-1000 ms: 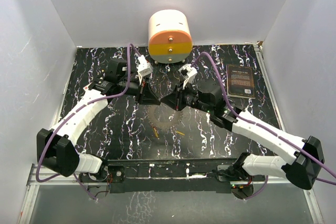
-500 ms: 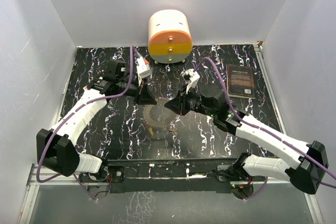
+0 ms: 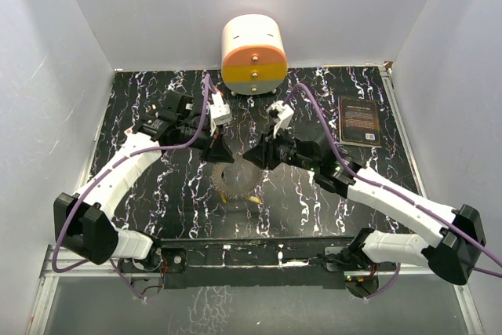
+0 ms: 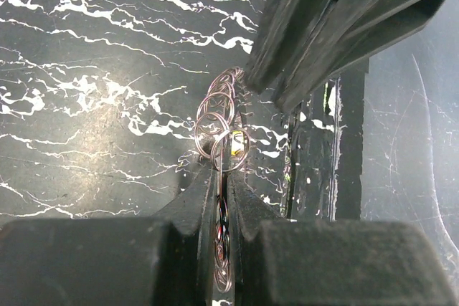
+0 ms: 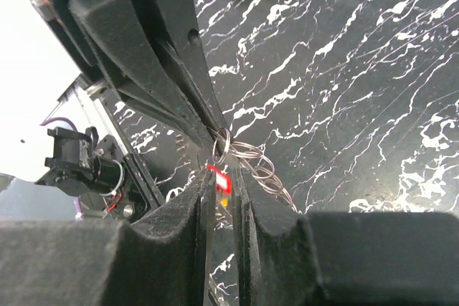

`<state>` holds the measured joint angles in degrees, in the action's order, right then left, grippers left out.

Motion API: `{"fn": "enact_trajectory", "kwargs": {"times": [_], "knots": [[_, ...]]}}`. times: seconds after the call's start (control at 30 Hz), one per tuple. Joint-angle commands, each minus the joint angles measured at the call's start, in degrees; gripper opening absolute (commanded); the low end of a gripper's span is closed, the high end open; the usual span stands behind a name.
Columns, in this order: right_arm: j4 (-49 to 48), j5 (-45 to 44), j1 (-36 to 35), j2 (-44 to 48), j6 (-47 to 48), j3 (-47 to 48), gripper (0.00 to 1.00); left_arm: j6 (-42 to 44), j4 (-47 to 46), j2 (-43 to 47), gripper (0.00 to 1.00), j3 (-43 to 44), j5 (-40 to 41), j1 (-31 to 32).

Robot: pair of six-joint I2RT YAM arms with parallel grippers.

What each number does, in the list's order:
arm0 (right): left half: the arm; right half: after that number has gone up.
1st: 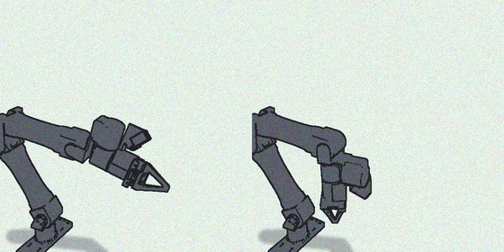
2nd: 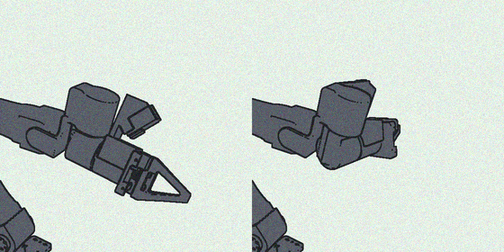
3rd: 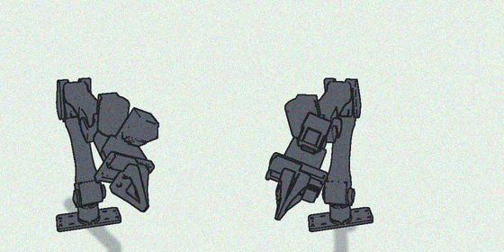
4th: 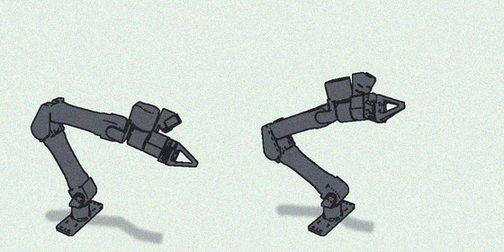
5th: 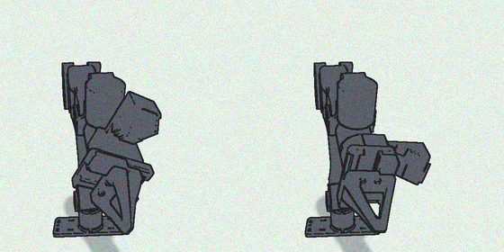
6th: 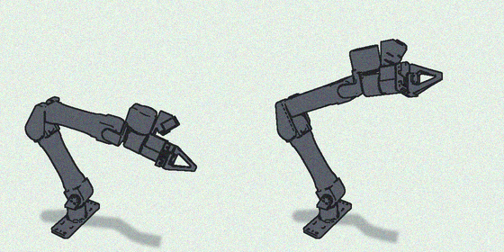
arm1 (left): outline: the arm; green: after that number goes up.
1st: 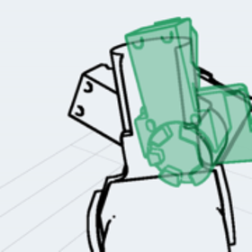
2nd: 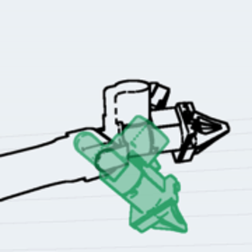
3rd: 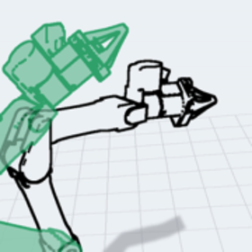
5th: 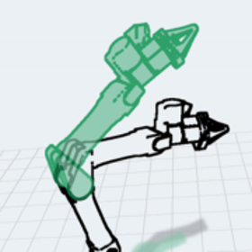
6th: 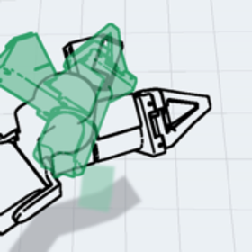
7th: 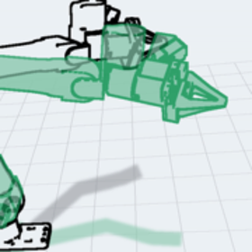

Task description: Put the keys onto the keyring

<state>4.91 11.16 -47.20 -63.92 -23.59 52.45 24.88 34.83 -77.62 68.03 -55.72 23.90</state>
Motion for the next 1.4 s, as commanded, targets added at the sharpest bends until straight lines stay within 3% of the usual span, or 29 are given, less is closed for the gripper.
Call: {"fn": "enact_trajectory", "kwargs": {"times": [0.0, 0.23, 0.43, 0.63, 0.77, 0.9, 1.37], "knots": [[-3.46, 2.64, -0.11, -1.94, 0.12, 3.52, 0.22, 1.72, 1.08, 0.90, 0.00, 1.97, -2.79, 0.60], [-4.57, 3.72, -0.15, -3.13, -0.75, 4.33, 0.22, 0.75, 0.17, 0.98, 0.00, 1.69, -2.32, 0.71], [0.08, -3.50, 0.85, 0.78, 2.20, 4.19, 0.23, -2.82, -3.31, 1.17, 0.00, -1.00, -4.56, 0.71], [10.13, 4.81, 19.02, 1.45, 3.25, 3.39, 0.31, -6.60, -6.14, 0.96, 0.00, -1.97, -5.61, 0.58], [19.19, 1.29, 28.79, -1.46, 2.78, 0.99, 0.39, -10.83, -9.09, 1.58, 0.00, -3.65, -7.04, 0.54], [23.21, -4.21, 32.40, -5.71, 1.79, -2.39, 0.44, -15.92, -13.73, 1.60, 0.00, -5.85, -10.36, 0.53], [17.18, -7.06, 36.71, -15.29, 3.11, -7.85, 0.41, -29.87, -28.23, 4.53, 0.00, -11.72, -20.03, -2.25]]}}
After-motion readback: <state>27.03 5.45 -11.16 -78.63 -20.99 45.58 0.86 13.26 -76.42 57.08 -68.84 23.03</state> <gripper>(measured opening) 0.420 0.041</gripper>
